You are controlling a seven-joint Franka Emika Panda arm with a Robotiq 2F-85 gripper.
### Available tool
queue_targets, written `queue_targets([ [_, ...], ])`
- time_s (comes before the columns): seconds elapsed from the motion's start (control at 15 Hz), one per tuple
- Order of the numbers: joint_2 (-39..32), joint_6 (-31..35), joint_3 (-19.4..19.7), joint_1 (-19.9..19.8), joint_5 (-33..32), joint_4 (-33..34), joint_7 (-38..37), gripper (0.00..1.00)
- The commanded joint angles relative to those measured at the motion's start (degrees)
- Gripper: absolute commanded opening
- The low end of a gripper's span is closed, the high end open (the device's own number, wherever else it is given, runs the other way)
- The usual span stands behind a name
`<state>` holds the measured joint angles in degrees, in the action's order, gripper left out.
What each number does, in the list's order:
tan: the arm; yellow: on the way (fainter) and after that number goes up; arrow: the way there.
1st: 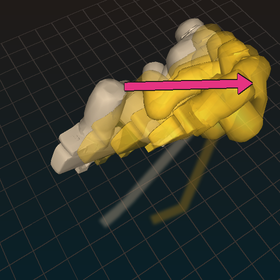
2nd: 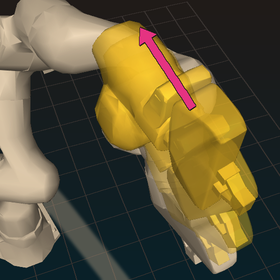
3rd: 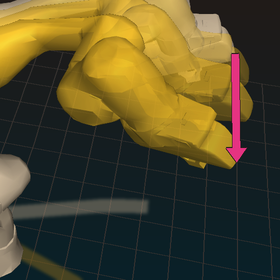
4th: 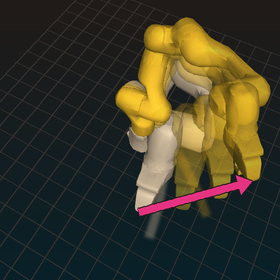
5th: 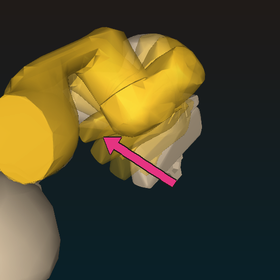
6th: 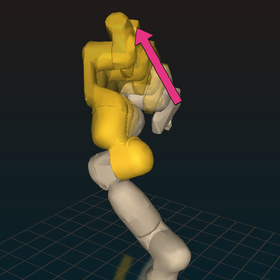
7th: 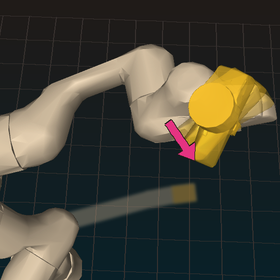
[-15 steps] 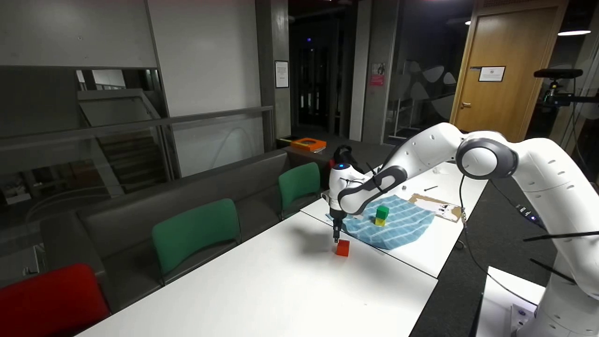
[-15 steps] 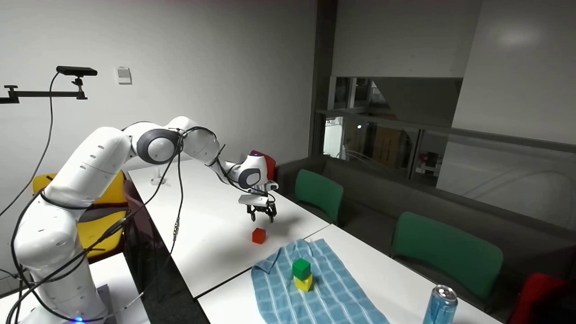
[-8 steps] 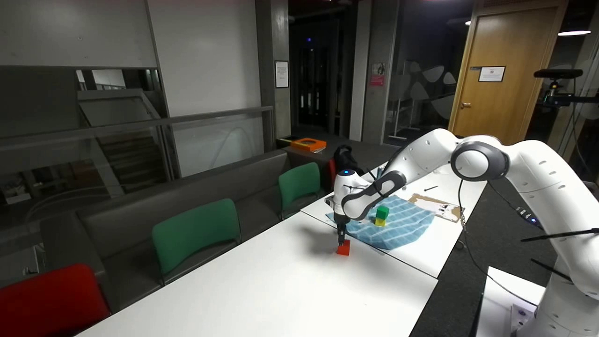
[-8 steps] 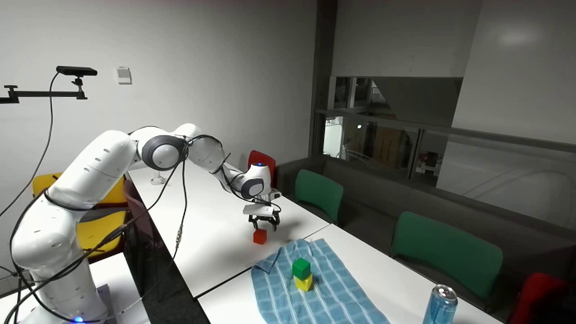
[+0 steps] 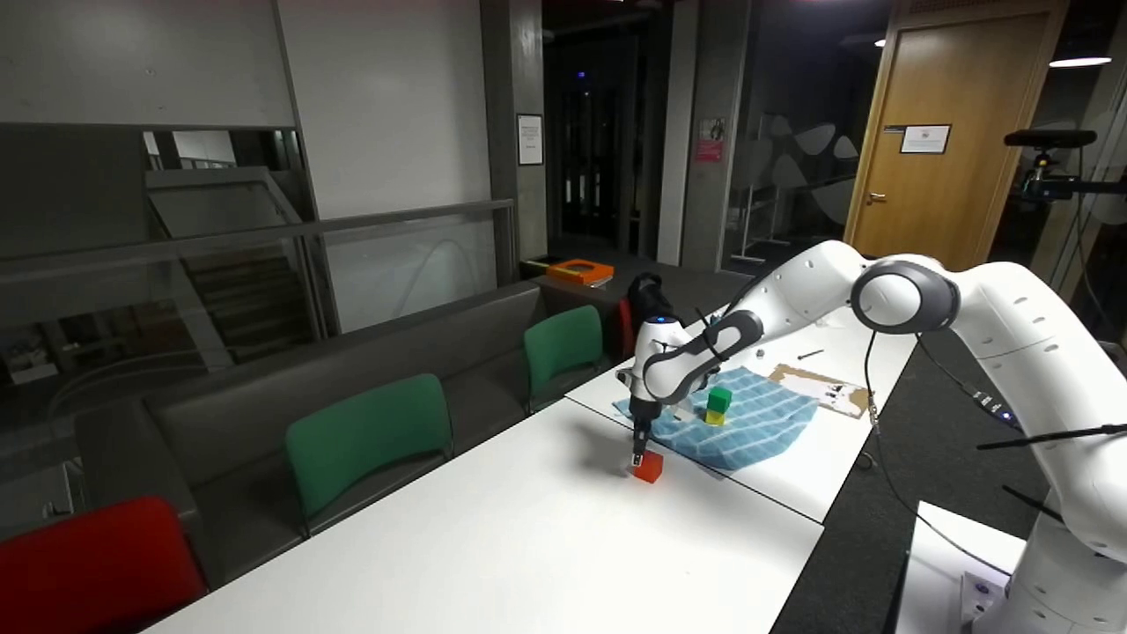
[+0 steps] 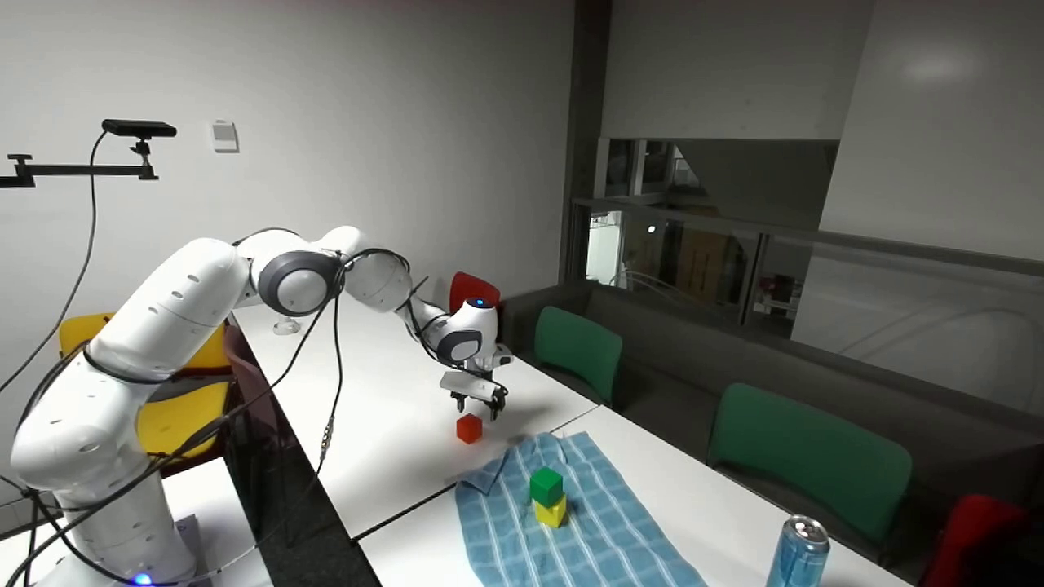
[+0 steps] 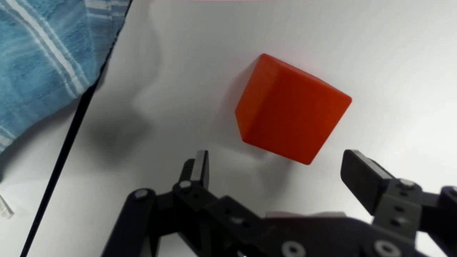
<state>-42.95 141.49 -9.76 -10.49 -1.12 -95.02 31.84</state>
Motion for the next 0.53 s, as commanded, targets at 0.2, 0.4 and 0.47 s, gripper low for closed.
queue_targets([
  [0.2, 1.26, -0.99, -2.33, -3.12, 5.63, -1.95, 2.85, 1.00],
  [0.4, 2.42, -1.86, 0.28, -1.11, 5.80, -3.24, -3.56, 1.00],
  [0.47, 2.81, -1.89, 0.61, -0.90, 5.95, -3.87, -5.53, 1.00],
])
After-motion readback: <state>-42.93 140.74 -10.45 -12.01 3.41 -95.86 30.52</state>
